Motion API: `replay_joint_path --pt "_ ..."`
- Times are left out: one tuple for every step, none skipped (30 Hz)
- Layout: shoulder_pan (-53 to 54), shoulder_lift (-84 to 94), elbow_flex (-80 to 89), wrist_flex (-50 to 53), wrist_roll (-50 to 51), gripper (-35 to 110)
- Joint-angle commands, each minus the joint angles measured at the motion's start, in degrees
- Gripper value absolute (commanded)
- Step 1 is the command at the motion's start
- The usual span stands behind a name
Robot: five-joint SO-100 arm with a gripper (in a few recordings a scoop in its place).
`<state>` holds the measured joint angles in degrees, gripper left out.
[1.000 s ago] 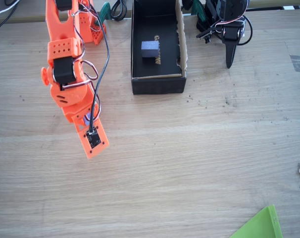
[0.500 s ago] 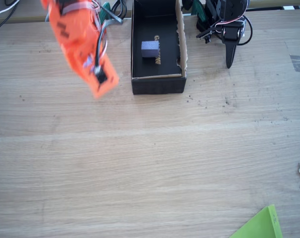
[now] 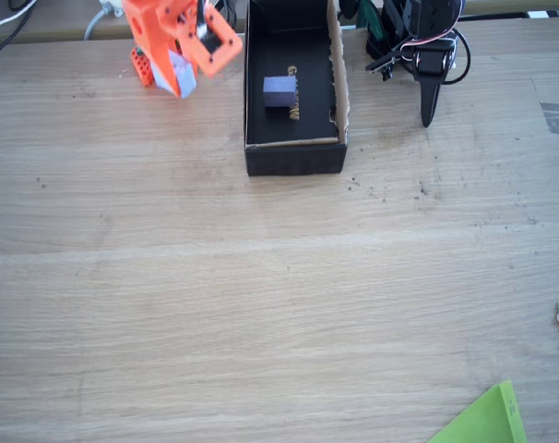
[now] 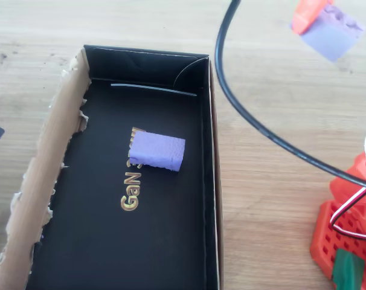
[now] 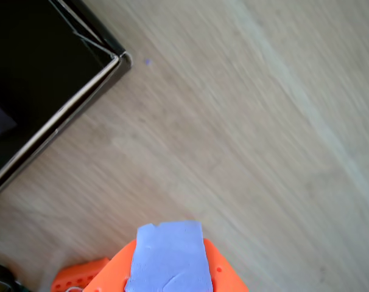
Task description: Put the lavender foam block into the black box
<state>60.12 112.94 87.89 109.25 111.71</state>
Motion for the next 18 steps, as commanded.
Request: replay_joint_path --pt "0.4 3.6 1.3 0.4 -0.3 0" --pt "0.4 3.6 1.5 0.4 -0.2 0" --pt "0.4 3.6 1.5 0.4 -0.2 0" --pt "0.2 3.6 1.5 0.4 -0.2 0" --pt "0.0 3.5 1.5 0.4 -0.1 0" --pt "-0.2 3.4 1.5 0.4 -0.1 0" --pt "-0.4 3.3 1.5 0.4 -0.5 0" --pt "-0.5 3.2 1.5 0.4 -1.2 0" --pt "-1.1 3.2 1.5 0.4 -1.6 0" --pt "-1.7 3.3 1.5 0.4 -1.8 0" --pt "-2.5 3.5 1.5 0.4 -2.0 0" --pt "-3.8 3.7 1.4 0.4 -1.8 0" --pt "-5.4 3.8 1.1 0.4 -1.8 0" --pt "-7.6 3.8 1.0 0.4 -0.9 0" --pt "-10.2 3.8 1.0 0.4 0.7 0" --pt "-12.6 3.8 1.0 0.2 1.3 0" --pt "-14.8 3.6 1.0 -0.3 0.4 0" --pt "-17.1 3.3 1.3 -1.1 -0.3 0"
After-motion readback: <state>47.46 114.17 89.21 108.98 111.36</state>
